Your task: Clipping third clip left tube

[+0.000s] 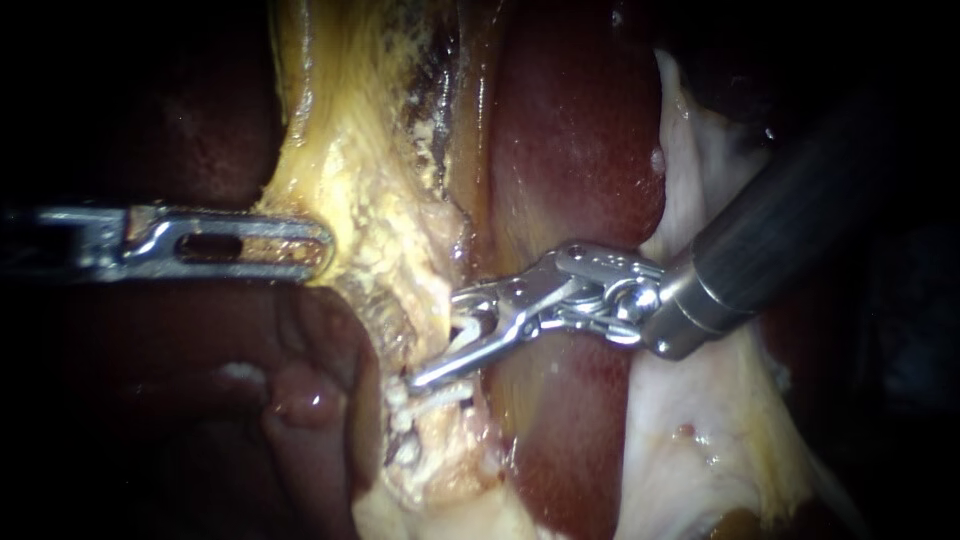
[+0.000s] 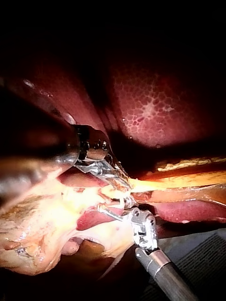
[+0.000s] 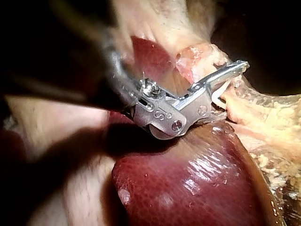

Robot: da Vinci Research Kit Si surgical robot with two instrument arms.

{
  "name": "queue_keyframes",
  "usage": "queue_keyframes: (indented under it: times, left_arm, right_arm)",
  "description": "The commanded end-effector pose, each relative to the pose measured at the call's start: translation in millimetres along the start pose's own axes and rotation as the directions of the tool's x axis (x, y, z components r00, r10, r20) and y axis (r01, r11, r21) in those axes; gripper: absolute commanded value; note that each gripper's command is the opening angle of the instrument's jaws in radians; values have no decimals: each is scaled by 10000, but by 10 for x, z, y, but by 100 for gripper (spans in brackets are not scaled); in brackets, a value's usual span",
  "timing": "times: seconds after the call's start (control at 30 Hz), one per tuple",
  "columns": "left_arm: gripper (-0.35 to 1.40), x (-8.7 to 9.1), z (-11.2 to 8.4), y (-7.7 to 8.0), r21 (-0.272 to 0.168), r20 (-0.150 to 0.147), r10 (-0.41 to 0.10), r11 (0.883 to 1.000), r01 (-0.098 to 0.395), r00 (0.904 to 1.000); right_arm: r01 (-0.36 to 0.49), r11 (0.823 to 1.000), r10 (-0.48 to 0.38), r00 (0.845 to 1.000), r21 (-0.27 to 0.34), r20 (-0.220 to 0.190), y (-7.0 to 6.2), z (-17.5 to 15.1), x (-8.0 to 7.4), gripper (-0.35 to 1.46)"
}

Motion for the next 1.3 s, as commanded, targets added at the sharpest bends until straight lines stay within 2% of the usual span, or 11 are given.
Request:
queue_keyframes:
  times: [0.03, 0.23, 0.47, 0.83, 1.13, 1.3]
  left_arm:
    - [-35, 0, 0, 0, 11, -3, 1, 10000, -1, 10000]
    - [-35, 0, 0, 0, 10, -2, 1, 10000, -1, 10000]
    - [-35, 0, -2, 0, 16, -9, 3, 10000, -3, 10000]
    - [-35, -1, -3, 0, -1, 7, -1, 10000, 1, 10000]
    - [-35, -1, -4, 0, -20, 23, -5, 10000, 5, 10000]
    - [-35, -1, -4, 0, -21, 24, -6, 10000, 6, 10000]
  right_arm:
    - [39, 10000, -38, 10000, -48, 63, -1, 0, 0, 60]
    - [189, 9995, -179, 9991, -267, 384, -2, 4, -4, 60]
    - [178, 9996, -169, 9991, -229, 390, -9, -4, -3, 60]
    - [182, 9981, -162, 9993, -586, 346, -15, -28, -9, 60]
    - [170, 9980, -150, 9993, -610, 338, -17, -32, -9, 60]
    - [182, 9981, -161, 9992, -587, 362, -14, -23, -12, 60]
